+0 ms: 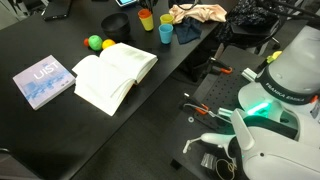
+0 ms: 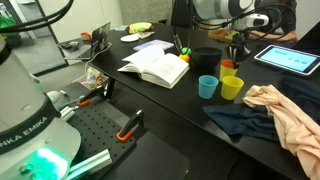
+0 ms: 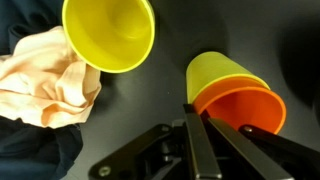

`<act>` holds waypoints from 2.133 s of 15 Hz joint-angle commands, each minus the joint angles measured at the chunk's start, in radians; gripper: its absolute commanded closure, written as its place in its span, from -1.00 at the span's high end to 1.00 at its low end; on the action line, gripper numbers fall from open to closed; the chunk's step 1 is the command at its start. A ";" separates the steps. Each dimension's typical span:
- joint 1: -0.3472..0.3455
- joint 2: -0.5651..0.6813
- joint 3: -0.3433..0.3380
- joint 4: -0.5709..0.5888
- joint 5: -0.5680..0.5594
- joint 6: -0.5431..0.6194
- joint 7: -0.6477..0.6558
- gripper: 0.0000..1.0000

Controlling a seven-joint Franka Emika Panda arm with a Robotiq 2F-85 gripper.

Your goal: Unstack the four cups.

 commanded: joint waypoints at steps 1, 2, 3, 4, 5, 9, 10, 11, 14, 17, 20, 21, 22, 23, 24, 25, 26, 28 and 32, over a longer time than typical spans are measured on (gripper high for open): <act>-0.005 -0.054 0.006 -0.035 -0.020 -0.033 -0.062 -0.93; -0.005 -0.067 0.005 -0.049 -0.025 -0.032 -0.075 -0.94; -0.005 -0.076 0.002 -0.056 -0.031 -0.033 -0.085 -0.94; -0.005 -0.088 -0.001 -0.070 -0.034 -0.024 -0.093 -0.93; -0.007 -0.098 -0.003 -0.085 -0.036 -0.010 -0.099 -0.94; -0.021 -0.136 -0.007 -0.177 -0.029 0.092 -0.101 -0.94; -0.024 -0.138 -0.010 -0.208 -0.026 0.144 -0.097 -0.94; -0.027 -0.140 -0.012 -0.236 -0.022 0.184 -0.095 -0.94; -0.031 -0.135 -0.013 -0.307 -0.008 0.325 -0.096 -0.94; -0.023 -0.142 -0.028 -0.341 -0.001 0.422 -0.098 -0.94; -0.031 -0.151 -0.024 -0.347 0.022 0.463 -0.102 -0.94; -0.041 -0.156 -0.013 -0.344 0.038 0.464 -0.103 -0.94; -0.057 -0.162 0.006 -0.342 0.056 0.459 -0.109 -0.94; -0.068 -0.166 0.018 -0.341 0.075 0.457 -0.110 -0.94; -0.080 -0.169 0.033 -0.339 0.093 0.452 -0.113 -0.94; -0.104 -0.174 0.064 -0.342 0.120 0.463 -0.121 -0.94; -0.132 -0.177 0.102 -0.347 0.145 0.480 -0.138 -0.94; -0.165 -0.179 0.147 -0.349 0.174 0.491 -0.163 -0.94; -0.107 -0.164 0.075 -0.339 0.138 0.429 -0.155 -0.95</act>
